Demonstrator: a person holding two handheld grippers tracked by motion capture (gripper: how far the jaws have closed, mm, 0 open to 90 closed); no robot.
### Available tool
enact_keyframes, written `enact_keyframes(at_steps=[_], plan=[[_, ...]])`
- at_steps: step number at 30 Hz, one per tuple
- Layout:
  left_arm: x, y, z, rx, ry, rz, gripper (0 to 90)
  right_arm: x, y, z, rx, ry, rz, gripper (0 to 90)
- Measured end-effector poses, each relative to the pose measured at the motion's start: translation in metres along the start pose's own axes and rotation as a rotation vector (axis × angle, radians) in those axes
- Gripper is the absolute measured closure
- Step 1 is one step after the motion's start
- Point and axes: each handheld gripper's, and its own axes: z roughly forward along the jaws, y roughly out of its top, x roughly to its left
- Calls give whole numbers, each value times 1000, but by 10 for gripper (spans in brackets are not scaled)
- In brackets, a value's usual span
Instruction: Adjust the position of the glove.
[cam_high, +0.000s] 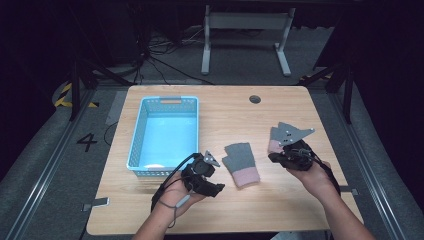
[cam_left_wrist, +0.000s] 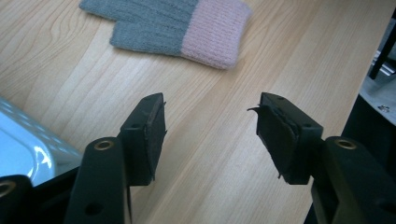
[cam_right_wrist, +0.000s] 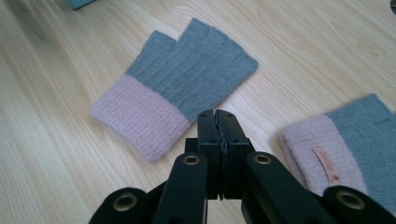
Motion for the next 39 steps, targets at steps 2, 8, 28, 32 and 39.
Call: enact_keyframes(at_steps=[2, 8, 28, 32, 39], plan=[[2, 0, -3, -13, 2, -6, 452, 2, 1, 1, -8, 17, -5, 896], [4, -1, -7, -26, 52, -33, 440, 12, 6, 6, -18, 54, -31, 895], [6, -7, -14, -29, 64, -6, 485, 74, 27, 62, 28, 233, -178, 893], [5, -6, -14, -25, 64, 14, 477, 81, 26, 69, 48, 252, -190, 891], [6, -6, -12, -24, 66, 13, 449, 88, 24, 80, 67, 255, -199, 883]])
